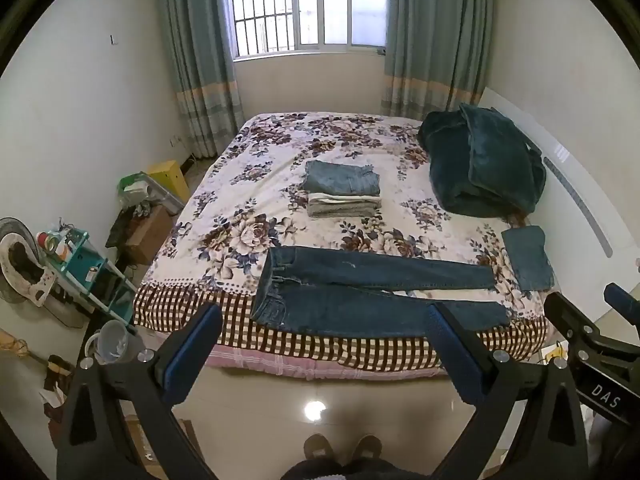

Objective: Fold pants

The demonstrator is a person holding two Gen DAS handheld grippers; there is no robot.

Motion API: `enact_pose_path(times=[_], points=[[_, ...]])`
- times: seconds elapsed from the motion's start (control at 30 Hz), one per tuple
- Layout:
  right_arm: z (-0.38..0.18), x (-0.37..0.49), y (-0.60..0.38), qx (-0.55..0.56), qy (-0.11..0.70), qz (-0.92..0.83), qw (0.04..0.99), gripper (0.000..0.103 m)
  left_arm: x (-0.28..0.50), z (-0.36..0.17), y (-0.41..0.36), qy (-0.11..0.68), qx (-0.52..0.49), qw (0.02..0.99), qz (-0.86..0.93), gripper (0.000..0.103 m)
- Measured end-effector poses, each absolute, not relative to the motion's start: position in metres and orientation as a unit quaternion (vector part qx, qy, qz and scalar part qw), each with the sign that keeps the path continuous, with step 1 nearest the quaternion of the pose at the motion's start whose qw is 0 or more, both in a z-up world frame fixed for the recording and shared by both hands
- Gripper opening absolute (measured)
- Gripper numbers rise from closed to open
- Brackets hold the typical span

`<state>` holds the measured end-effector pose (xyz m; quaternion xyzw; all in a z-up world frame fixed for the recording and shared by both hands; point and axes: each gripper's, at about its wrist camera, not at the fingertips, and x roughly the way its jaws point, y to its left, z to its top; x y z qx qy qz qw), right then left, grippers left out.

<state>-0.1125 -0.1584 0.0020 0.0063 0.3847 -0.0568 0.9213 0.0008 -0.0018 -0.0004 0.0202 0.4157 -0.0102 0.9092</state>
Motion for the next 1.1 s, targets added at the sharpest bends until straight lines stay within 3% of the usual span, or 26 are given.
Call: enact_pose_path(times=[1.1], points=[[0.007, -0.120, -0.165, 0.005, 0.385, -0.054, 0.921, 0.103, -0.004, 0.004, -0.004, 0.408, 0.015, 0.913, -0.015, 0.103]])
